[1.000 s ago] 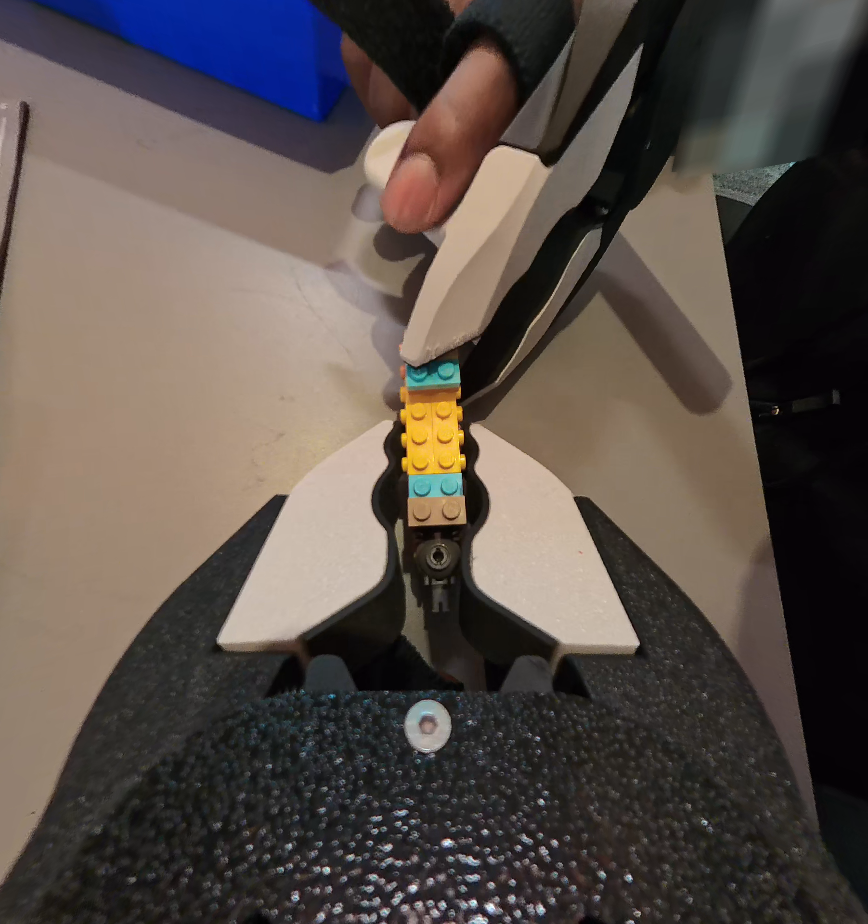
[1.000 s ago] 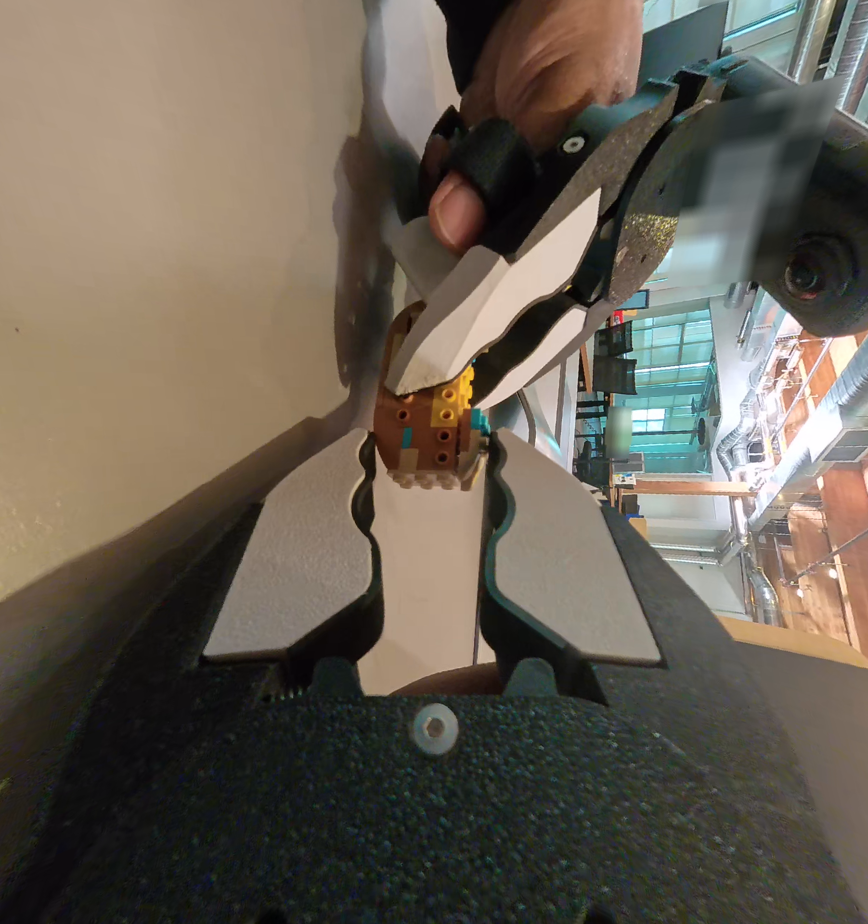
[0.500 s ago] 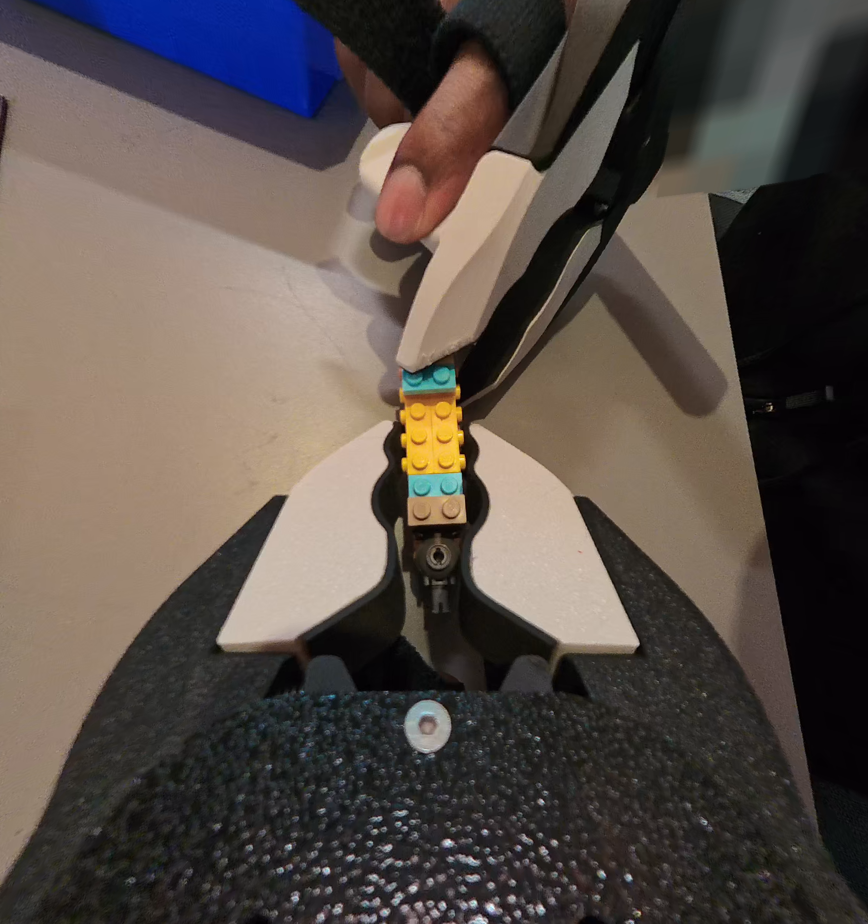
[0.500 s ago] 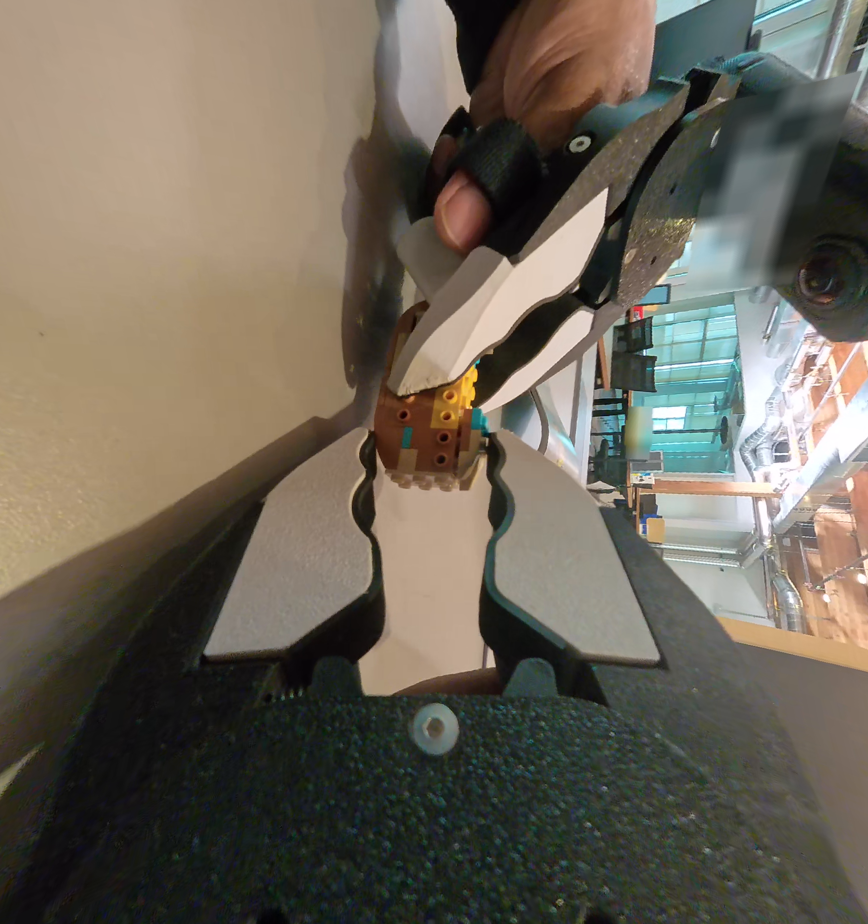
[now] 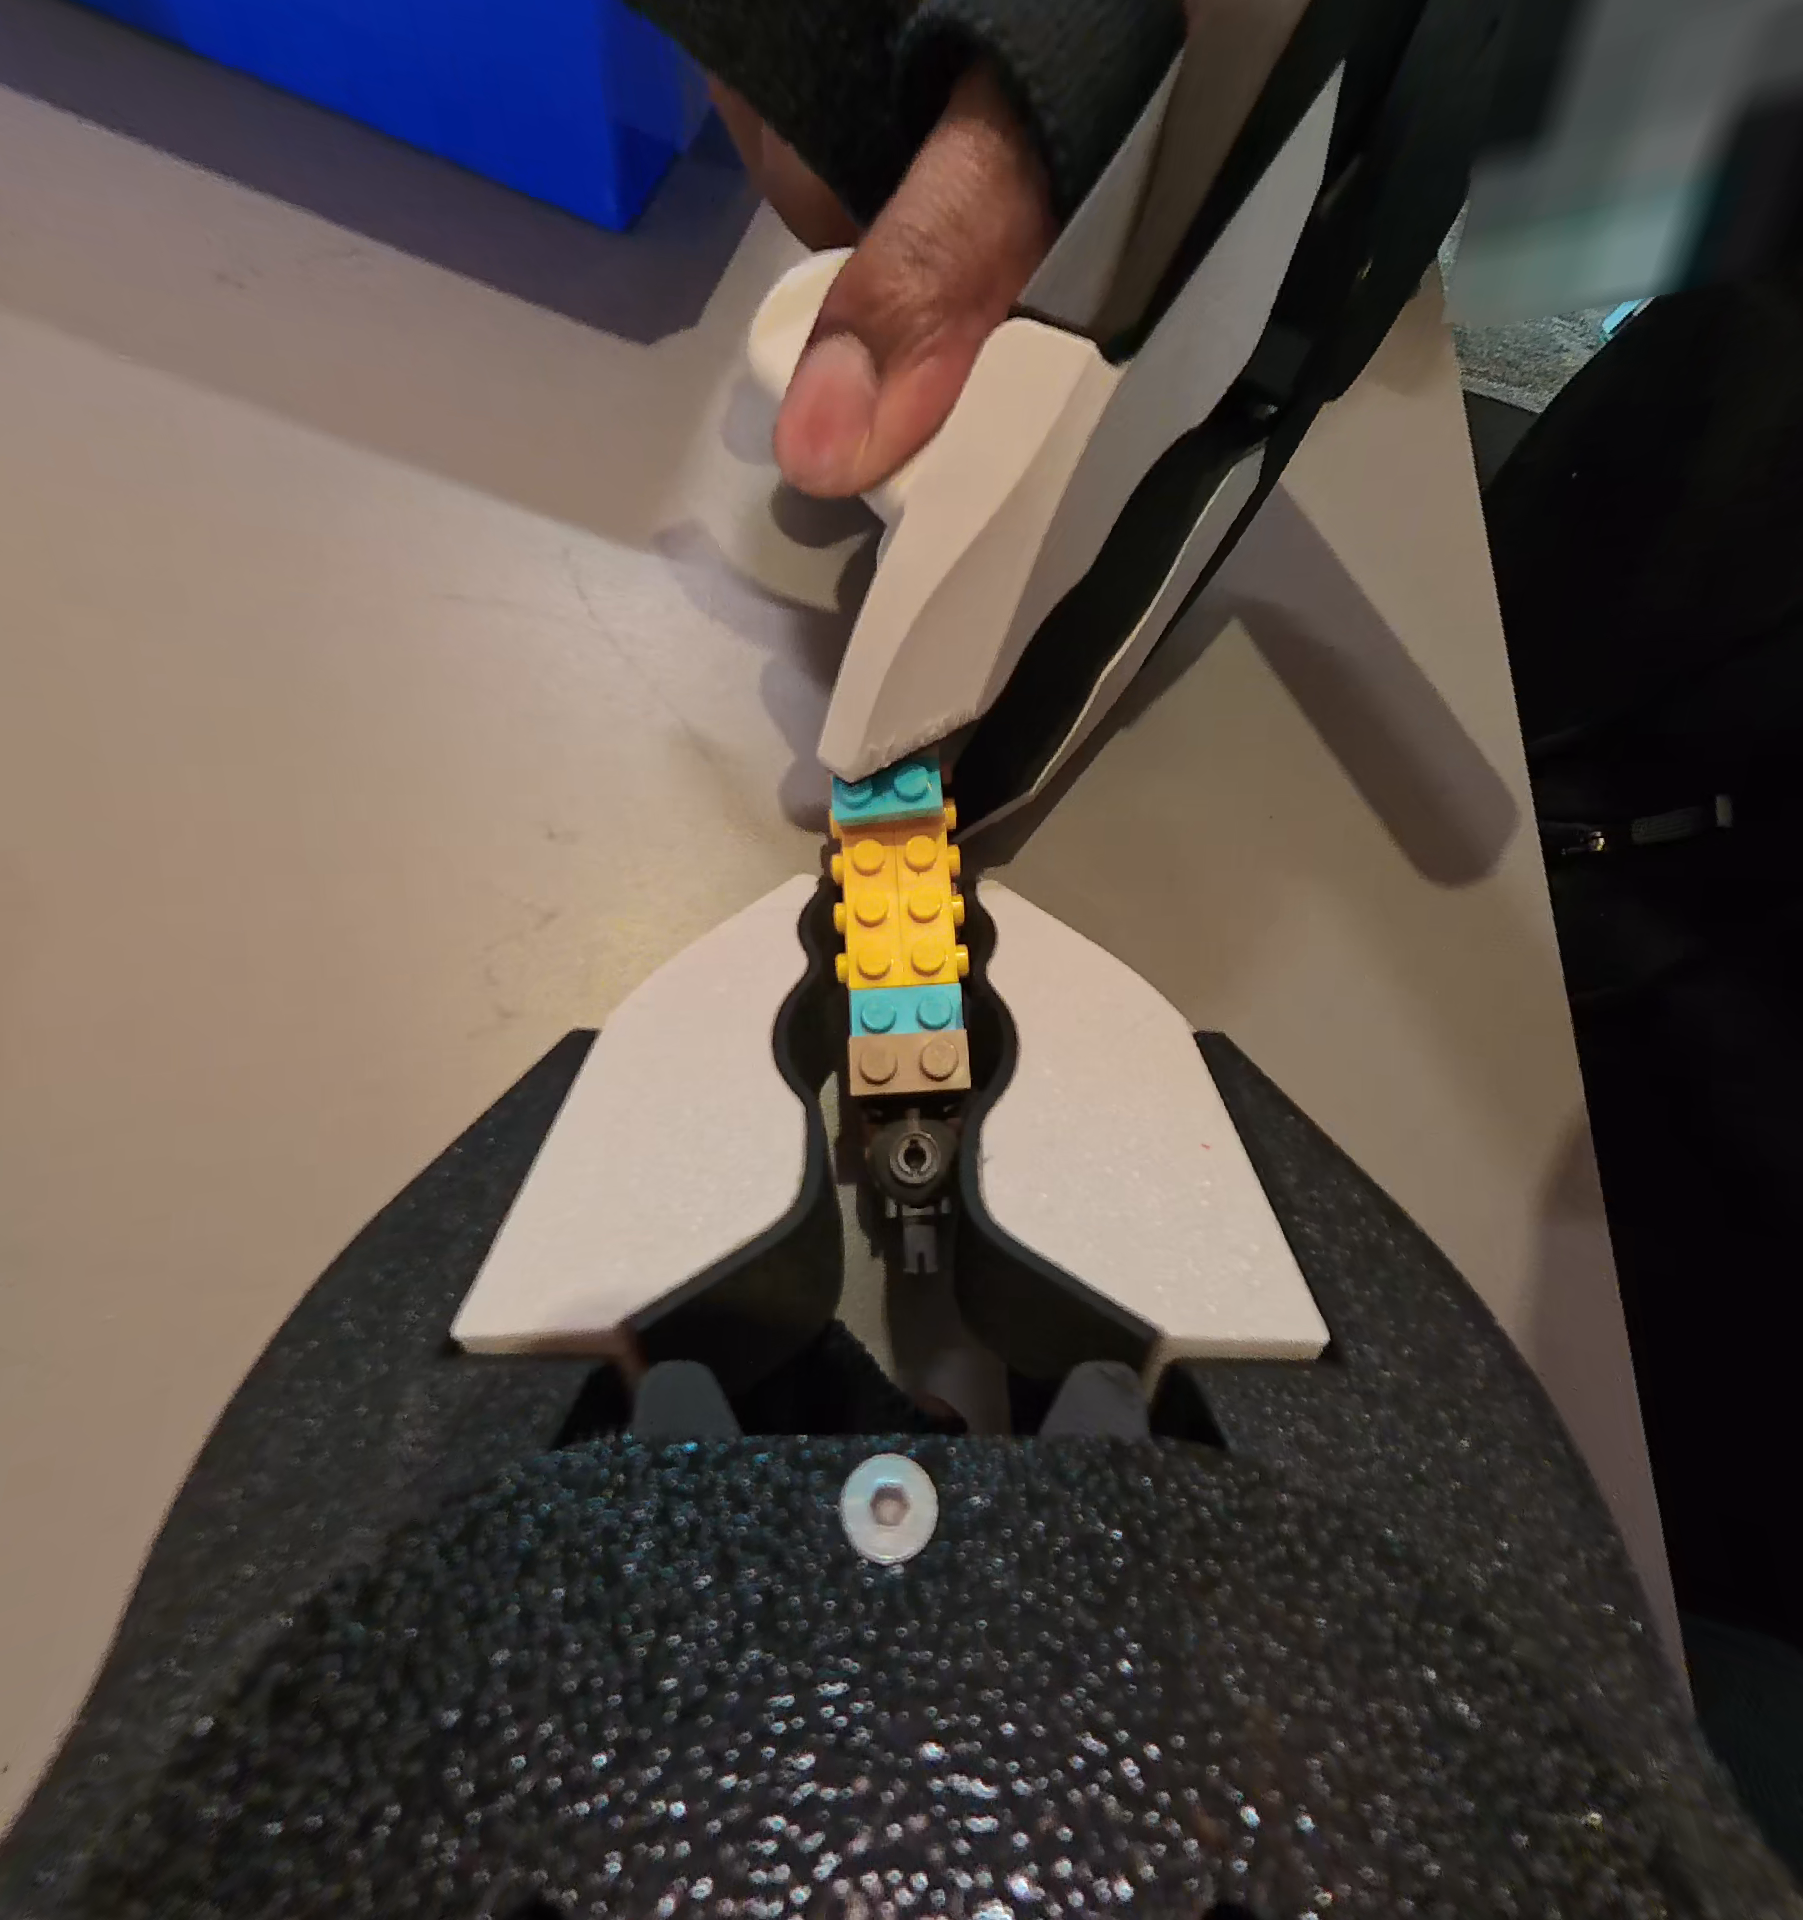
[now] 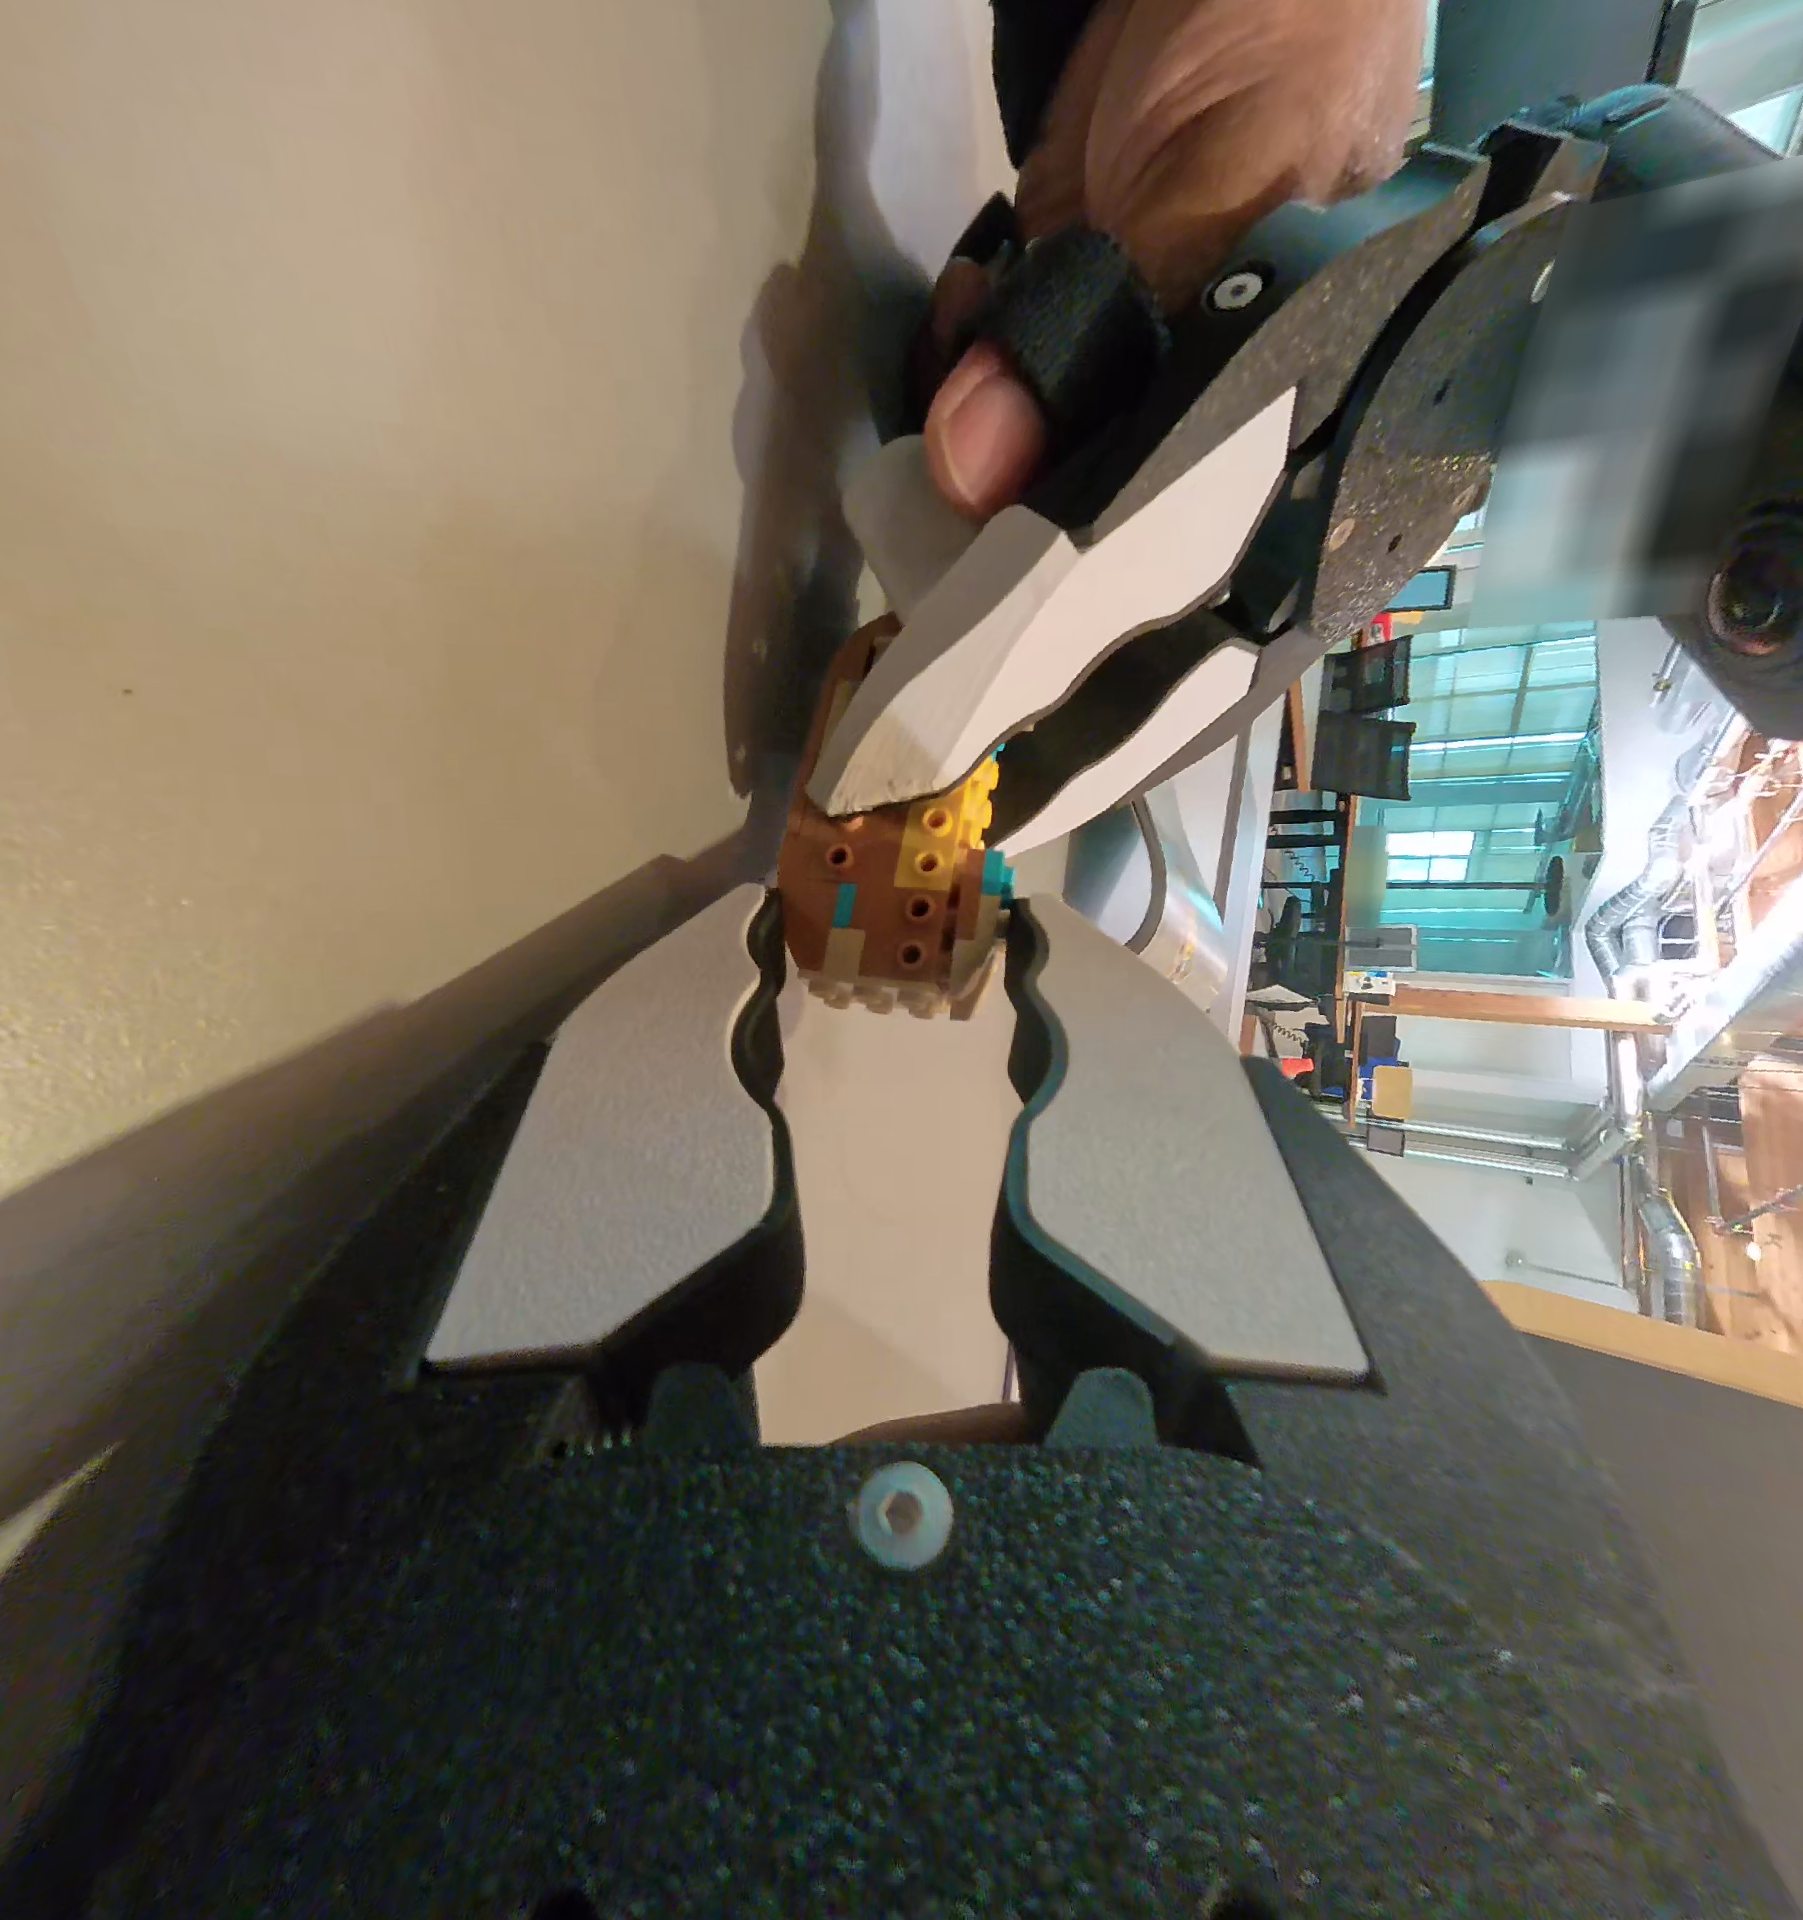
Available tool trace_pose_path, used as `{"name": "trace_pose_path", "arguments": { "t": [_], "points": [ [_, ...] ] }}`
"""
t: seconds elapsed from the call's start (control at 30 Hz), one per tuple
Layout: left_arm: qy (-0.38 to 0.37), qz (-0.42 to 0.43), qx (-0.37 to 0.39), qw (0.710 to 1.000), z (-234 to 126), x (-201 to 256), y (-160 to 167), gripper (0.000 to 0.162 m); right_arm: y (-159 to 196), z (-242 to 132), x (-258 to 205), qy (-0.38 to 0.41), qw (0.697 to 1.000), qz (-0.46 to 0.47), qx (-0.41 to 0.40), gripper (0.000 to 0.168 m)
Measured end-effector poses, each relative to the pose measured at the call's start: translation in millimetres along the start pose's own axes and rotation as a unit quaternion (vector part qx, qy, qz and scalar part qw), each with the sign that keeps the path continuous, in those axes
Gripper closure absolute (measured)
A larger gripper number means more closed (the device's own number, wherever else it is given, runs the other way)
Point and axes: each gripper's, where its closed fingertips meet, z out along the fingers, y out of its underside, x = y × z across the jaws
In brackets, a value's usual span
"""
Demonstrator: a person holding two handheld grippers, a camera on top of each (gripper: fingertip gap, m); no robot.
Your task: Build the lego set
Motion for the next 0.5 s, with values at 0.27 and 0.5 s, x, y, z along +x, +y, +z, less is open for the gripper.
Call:
{"name": "trace_pose_path", "arguments": {
  "t": [0.27,0.5],
  "points": [
    [0.004,-0.013,-0.002,1.0,0.6,-0.8,1.1,0.142,1.6,0.7,-0.9,-0.003,1.0,-0.001,-0.007,0.128],
    [0.008,-0.017,-0.001,1.0,1.2,0.2,0.9,0.141,1.5,-0.6,-1.1,-0.012,1.0,0.003,-0.01,0.128]
  ]
}}
